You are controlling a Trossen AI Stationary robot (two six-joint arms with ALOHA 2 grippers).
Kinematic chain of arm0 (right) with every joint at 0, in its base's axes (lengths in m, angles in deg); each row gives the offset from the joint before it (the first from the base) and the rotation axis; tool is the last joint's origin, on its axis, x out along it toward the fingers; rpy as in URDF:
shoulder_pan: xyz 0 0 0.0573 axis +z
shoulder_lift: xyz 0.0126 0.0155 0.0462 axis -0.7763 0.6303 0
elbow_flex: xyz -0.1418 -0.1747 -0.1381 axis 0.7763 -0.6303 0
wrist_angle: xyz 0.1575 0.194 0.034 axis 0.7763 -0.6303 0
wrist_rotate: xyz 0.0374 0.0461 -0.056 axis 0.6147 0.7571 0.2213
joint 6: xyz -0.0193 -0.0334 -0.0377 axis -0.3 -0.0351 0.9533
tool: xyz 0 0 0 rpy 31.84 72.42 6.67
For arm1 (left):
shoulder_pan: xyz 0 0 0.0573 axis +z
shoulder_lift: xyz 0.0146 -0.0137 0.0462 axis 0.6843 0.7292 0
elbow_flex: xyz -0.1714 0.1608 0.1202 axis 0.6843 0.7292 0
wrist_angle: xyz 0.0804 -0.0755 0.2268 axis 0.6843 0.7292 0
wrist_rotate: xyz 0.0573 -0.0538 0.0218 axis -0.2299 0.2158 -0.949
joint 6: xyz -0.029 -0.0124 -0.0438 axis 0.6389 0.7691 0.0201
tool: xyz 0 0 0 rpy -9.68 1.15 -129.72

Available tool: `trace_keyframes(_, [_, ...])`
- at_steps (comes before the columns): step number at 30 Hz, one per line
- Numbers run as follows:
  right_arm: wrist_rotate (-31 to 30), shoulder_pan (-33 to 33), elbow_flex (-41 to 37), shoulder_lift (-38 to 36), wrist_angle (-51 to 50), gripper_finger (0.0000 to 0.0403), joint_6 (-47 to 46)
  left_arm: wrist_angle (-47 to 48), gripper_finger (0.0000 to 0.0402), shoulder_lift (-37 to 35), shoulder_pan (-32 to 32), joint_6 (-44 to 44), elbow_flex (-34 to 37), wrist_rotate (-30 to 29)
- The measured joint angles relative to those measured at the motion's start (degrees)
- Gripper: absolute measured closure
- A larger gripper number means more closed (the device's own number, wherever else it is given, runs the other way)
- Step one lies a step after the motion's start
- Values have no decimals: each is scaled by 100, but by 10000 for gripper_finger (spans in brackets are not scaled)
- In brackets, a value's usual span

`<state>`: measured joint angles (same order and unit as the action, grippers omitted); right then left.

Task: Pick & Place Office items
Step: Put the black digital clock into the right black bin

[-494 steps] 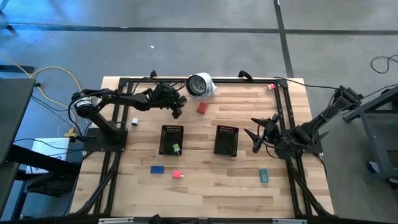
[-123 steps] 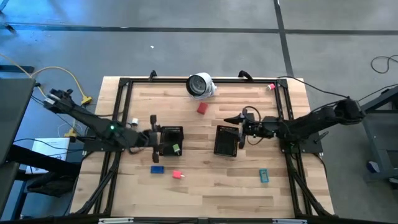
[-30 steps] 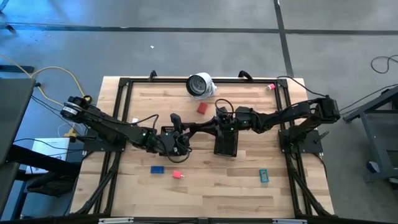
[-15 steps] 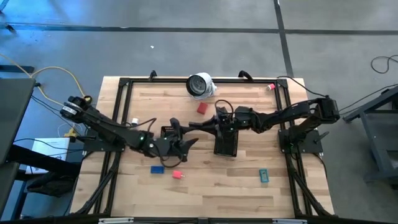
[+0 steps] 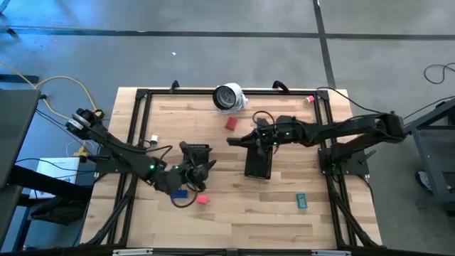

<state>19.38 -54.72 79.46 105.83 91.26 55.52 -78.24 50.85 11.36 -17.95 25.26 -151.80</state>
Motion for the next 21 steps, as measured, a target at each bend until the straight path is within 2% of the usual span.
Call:
trace_keyframes(5, [-104,5,0,-867,-1075,354,-13,851,171,-432,-43,923,2,187])
trace_keyframes(9, [-267,0,4,-1180,-1953,354,-284,1538,171,-722,113,1714,3,622])
trace_keyframes(17, [-64,20,-6,-785,-2799,354,-546,2324,171,-815,666,2414,4,1246])
trace_keyframes(21, [-132,15,317,-461,-3486,355,-381,2701,171,-815,935,2680,7,1673])
